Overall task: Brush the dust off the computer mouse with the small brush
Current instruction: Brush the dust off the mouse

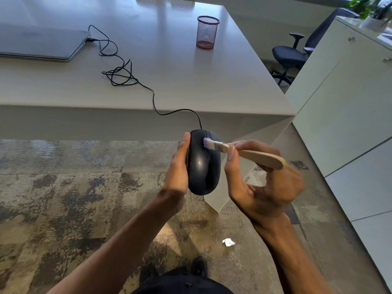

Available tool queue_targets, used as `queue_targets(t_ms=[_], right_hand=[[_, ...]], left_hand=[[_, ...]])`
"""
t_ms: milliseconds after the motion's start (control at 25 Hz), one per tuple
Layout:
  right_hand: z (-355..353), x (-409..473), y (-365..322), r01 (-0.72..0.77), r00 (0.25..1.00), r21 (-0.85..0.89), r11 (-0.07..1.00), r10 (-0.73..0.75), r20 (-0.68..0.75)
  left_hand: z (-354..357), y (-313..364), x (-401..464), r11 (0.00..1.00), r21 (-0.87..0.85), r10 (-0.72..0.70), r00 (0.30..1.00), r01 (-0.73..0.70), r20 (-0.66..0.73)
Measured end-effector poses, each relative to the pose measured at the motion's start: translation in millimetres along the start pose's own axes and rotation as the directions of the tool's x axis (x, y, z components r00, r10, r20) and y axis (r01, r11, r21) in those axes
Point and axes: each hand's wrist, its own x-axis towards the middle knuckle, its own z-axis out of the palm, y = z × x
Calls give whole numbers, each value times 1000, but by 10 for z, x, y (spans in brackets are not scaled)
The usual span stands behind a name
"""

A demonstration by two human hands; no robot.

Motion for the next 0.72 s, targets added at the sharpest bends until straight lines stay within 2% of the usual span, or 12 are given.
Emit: queue_targets(t_ms=[160, 320, 440, 560, 640, 720], right_hand=[[73, 28, 107, -44, 996, -26, 999, 46, 81], [34, 88, 98, -102, 995, 48, 994, 101, 25], [41, 45, 66, -105, 992, 81, 991, 99, 76], [70, 74, 116, -210, 975, 82, 974, 202, 86], [61, 94, 95, -280, 960, 170, 945, 275, 48], [60, 97, 40, -320, 947, 270, 908, 302, 104]], left_hand=[[3, -15, -24, 1000, 14, 3, 1000, -3, 23], [8, -33, -56, 1000, 4, -17, 1000, 17, 13], [-16, -51, -49, 1000, 5, -9, 1000, 9, 22], [-21, -45, -62, 1000, 2, -4, 999, 4, 44], [-24, -35, -80, 1000, 7, -11, 999, 11, 47], [-28, -40, -87, 1000, 10, -5, 999, 4, 38]])
